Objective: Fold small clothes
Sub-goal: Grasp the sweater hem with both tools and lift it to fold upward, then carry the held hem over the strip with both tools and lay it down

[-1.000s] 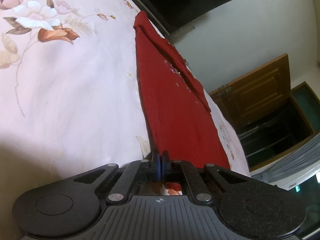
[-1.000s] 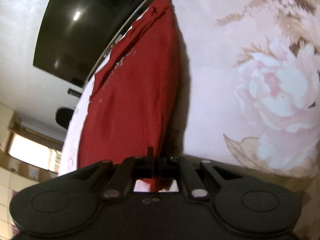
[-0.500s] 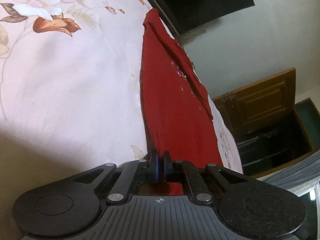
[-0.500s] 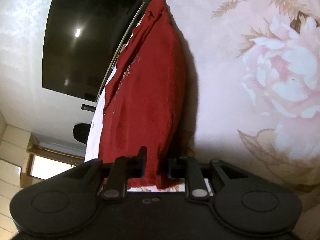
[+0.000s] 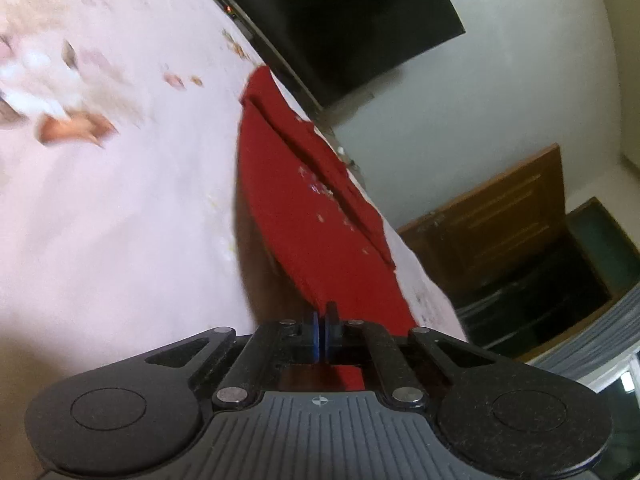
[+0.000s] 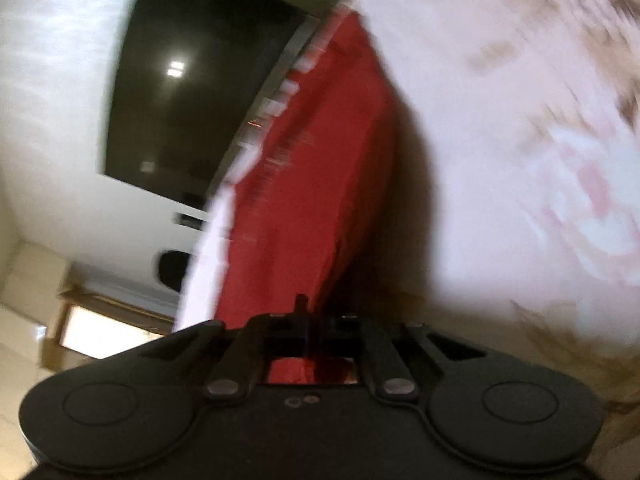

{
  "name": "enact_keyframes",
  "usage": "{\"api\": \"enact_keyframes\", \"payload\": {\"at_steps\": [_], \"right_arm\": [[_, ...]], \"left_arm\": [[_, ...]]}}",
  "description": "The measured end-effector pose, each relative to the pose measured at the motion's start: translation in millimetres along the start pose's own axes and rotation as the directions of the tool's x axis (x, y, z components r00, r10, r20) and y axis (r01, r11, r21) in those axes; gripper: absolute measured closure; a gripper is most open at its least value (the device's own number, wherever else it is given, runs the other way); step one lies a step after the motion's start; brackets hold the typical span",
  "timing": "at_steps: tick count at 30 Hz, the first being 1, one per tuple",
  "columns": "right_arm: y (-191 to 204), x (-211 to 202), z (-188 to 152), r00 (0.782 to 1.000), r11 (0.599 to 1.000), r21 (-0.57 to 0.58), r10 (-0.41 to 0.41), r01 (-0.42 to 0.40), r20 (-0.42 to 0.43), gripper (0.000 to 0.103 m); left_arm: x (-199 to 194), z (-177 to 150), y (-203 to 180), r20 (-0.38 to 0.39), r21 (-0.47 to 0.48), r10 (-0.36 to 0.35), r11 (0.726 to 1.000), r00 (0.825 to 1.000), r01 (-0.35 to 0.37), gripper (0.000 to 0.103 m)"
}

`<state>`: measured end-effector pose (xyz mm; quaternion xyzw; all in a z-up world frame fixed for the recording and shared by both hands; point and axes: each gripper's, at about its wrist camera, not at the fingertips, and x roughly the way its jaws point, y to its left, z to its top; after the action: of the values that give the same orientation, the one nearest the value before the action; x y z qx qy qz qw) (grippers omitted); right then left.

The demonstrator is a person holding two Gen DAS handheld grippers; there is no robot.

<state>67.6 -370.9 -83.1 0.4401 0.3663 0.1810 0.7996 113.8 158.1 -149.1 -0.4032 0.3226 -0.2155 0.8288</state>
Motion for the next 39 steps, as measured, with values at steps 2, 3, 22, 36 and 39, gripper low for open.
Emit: {"api": "enact_keyframes", "payload": {"at_steps": [2, 3, 22, 36, 39], "right_arm": [[6, -11, 2, 1.000, 0.999, -0.034, -0.020, 0.020, 0.011, 0.099], [2, -12, 3, 0.999, 0.998, -0.037, -0.046, 0.046, 0.003, 0.099], [87, 58, 147, 0.988, 0.952, -0.296, -0.034, 0.078, 0.150, 0.099], [10, 216, 299, 0.992, 0.976, -0.192, -0.090, 0.105, 0.083, 0.099], [-6, 240, 315, 0.994, 0.981, -0.165, -0.089, 0.099, 0.069, 0.095]], "left_arm": [[-3, -5, 15, -0.037, -0.020, 0.045, 0.999, 0.998, -0.046, 0.102], [0, -8, 22, -0.062, -0.019, 0.078, 0.997, 0.995, -0.080, 0.102], [102, 162, -51, 0.127, 0.133, -0.078, 0.989, 0.989, 0.061, 0.102], [282, 279, -19, 0.090, 0.166, 0.076, 0.982, 0.993, -0.090, 0.102], [305, 279, -4, 0.140, 0.185, 0.137, 0.969, 0.981, -0.162, 0.102]]}}
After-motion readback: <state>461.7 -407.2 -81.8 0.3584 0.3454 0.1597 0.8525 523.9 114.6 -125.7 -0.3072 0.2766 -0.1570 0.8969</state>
